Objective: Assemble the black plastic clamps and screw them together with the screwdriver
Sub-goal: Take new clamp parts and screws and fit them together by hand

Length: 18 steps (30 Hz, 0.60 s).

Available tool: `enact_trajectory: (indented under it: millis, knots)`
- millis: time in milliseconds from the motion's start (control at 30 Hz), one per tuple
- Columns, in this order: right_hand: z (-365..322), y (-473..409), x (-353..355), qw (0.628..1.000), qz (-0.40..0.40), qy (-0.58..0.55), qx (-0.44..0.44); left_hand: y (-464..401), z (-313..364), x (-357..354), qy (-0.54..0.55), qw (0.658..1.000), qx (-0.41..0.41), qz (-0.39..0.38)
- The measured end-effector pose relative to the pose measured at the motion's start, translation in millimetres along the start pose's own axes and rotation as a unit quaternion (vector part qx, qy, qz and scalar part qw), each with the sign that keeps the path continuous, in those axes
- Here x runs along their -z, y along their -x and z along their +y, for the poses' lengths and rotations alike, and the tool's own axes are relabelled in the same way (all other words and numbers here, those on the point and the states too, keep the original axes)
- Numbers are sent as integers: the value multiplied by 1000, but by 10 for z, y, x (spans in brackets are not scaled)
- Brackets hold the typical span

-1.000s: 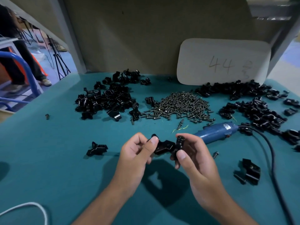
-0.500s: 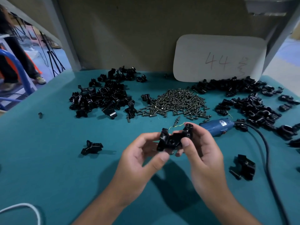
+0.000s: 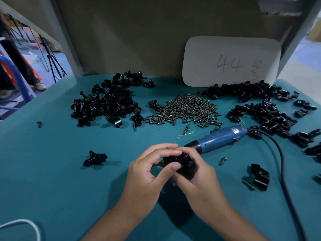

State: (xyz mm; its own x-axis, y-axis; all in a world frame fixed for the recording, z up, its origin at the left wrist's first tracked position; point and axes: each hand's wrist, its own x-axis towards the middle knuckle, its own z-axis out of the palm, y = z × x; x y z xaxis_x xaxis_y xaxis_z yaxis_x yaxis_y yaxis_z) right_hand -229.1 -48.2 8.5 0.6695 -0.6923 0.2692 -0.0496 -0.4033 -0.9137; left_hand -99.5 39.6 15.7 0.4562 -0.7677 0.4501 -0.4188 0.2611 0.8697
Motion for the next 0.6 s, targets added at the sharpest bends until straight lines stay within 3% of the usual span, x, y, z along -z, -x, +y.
enact_trajectory:
  millis: [233, 400, 467, 600]
  knots:
    - [16, 13, 57, 994, 31, 99, 24, 13, 0, 15, -51, 994, 74, 63]
    - [113, -21, 79, 992, 4, 129, 1, -40, 29, 21, 115, 976, 157, 100]
    - [145, -44, 90, 995, 8, 102, -15, -83, 51, 41, 232, 943, 206, 120]
    - [127, -51, 69, 999, 31, 26, -21, -125, 97, 57, 464, 834, 283, 95]
